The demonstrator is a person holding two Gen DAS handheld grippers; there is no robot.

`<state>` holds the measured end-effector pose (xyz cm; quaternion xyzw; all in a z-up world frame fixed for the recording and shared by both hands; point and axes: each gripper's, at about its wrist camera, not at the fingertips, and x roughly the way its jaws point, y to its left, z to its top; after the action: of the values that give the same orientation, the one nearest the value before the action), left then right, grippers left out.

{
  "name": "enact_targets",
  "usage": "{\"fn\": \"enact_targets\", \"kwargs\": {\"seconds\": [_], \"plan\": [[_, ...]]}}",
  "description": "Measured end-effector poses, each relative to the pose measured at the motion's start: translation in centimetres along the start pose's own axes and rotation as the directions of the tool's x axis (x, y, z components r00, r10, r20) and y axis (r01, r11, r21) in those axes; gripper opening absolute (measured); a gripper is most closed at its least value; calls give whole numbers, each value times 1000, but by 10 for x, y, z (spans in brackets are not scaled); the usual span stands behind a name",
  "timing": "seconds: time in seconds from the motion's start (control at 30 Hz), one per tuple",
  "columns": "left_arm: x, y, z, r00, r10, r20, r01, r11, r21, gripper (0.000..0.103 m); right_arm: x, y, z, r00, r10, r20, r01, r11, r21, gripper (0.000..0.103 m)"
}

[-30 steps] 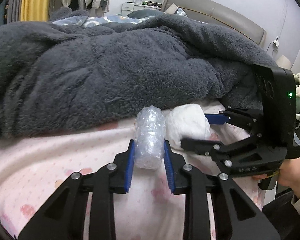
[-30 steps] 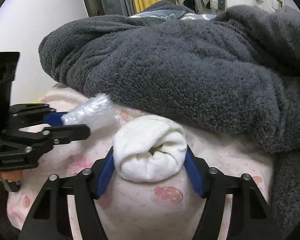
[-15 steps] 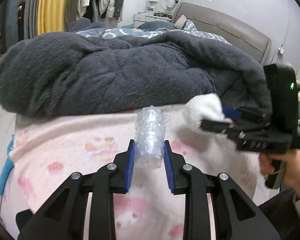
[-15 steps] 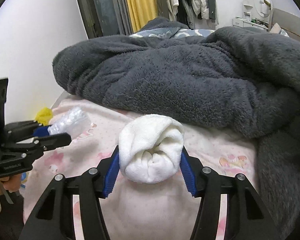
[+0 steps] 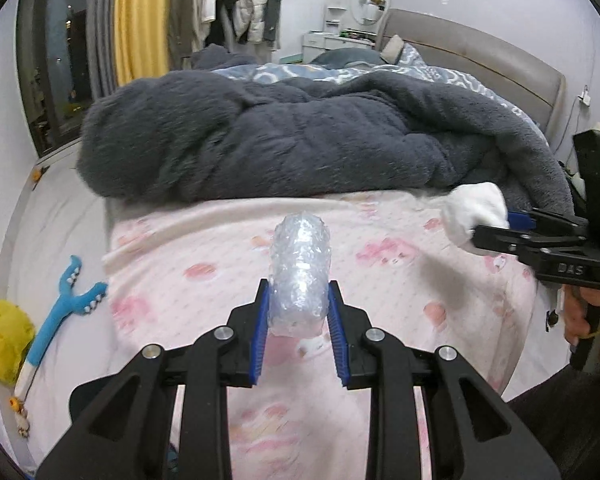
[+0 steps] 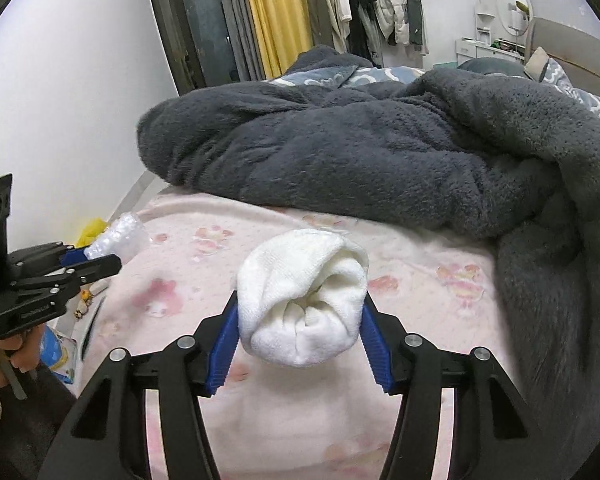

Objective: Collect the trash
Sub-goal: 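Carry the plastic roll and white cloth bundle over the green bin with both tools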

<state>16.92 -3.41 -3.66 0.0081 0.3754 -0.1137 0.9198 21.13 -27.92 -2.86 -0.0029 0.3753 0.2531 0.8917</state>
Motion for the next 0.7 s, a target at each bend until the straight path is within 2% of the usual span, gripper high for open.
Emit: {"fn": "enact_targets", "kwargs": {"seconds": [0.27,0.47,0.7], "plan": [[-23,18,-22,1000,32,-1,-32,999,-15,30,-17,55,-4,998,52,44,-53,999,7,57],[-39,45,-34,998,55,24,-55,998,-22,30,-12,94,2,995,87,48,-87,996,-21,57],[-43,81,-52,994,105,-2,-105,992,-76,30,9,134,16,990,133,44,-131,990,-55,57]]}}
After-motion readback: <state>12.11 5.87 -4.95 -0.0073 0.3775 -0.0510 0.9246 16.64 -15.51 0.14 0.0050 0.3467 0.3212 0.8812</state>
